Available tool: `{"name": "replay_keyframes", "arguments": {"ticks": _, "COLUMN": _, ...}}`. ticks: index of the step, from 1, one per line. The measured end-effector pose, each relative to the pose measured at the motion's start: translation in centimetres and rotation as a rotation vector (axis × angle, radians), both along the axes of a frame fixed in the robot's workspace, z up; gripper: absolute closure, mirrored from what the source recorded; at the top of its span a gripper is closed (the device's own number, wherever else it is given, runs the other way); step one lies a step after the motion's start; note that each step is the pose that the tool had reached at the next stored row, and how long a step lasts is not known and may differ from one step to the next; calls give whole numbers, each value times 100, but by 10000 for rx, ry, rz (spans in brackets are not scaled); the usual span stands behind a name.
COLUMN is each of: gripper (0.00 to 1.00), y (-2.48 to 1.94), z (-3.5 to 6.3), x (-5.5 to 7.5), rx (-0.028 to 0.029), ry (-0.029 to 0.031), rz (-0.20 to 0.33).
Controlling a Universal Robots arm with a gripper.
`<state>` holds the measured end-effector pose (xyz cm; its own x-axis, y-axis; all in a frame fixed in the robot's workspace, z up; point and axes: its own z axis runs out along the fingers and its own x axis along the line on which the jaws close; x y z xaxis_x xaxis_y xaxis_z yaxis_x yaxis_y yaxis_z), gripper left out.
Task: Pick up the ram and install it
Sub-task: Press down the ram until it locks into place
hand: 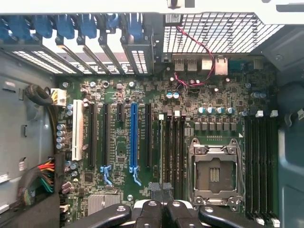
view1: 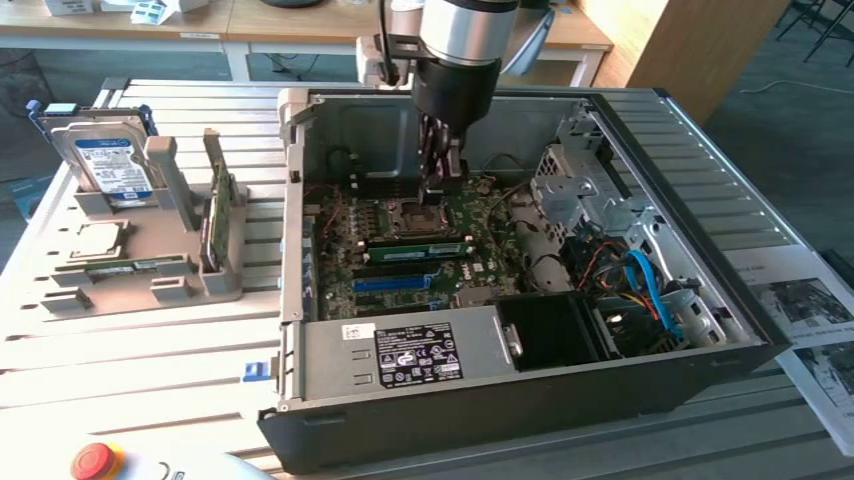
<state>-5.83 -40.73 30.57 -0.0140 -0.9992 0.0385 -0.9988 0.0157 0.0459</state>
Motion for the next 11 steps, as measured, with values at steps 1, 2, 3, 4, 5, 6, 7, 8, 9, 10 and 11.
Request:
{"name": "replay_keyframes", "arguments": {"ticks": 1, "gripper": 90, "y": 0, "z": 15, "x": 0, "rx": -7, "ry": 2, "rz": 0}}
{"name": "replay_keyframes", "arguments": {"ticks": 2, "gripper": 90, "y": 0, "z": 29, "x": 0, "rx": -15, "ry": 5, "rz": 0}}
{"name": "replay_keyframes", "arguments": {"ticks": 3, "gripper": 90, "y": 0, "z": 46, "x": 0, "rx": -25, "ry": 7, "rz": 0}}
{"name": "replay_keyframes", "arguments": {"ticks": 4, "gripper": 90, "y": 0, "z": 62, "x": 0, "rx": -35, "ry": 10, "rz": 0}}
{"name": "replay_keyframes", "arguments": {"ticks": 5, "gripper": 90, "y": 0, "z": 78, "x": 0, "rx": -45, "ry": 12, "rz": 1}}
{"name": "replay_keyframes", "arguments": {"ticks": 6, "gripper": 90, "y": 0, "z": 93, "x": 0, "rx": -56, "ry": 15, "rz": 0}}
{"name": "replay_keyframes", "arguments": {"ticks": 7, "gripper": 90, "y": 0, "z": 108, "x": 0, "rx": -66, "ry": 18, "rz": 1}}
{"name": "replay_keyframes", "arguments": {"ticks": 8, "gripper": 90, "y": 0, "z": 121, "x": 0, "rx": -75, "ry": 20, "rz": 0}}
{"name": "replay_keyframes", "arguments": {"ticks": 9, "gripper": 90, "y": 0, "z": 131, "x": 0, "rx": -86, "ry": 24, "rz": 0}}
{"name": "replay_keyframes", "arguments": {"ticks": 10, "gripper": 90, "y": 0, "z": 131, "x": 0, "rx": -87, "ry": 23, "rz": 0}}
{"name": "replay_keyframes", "arguments": {"ticks": 11, "gripper": 90, "y": 0, "z": 131, "x": 0, "rx": -87, "ry": 23, "rz": 0}}
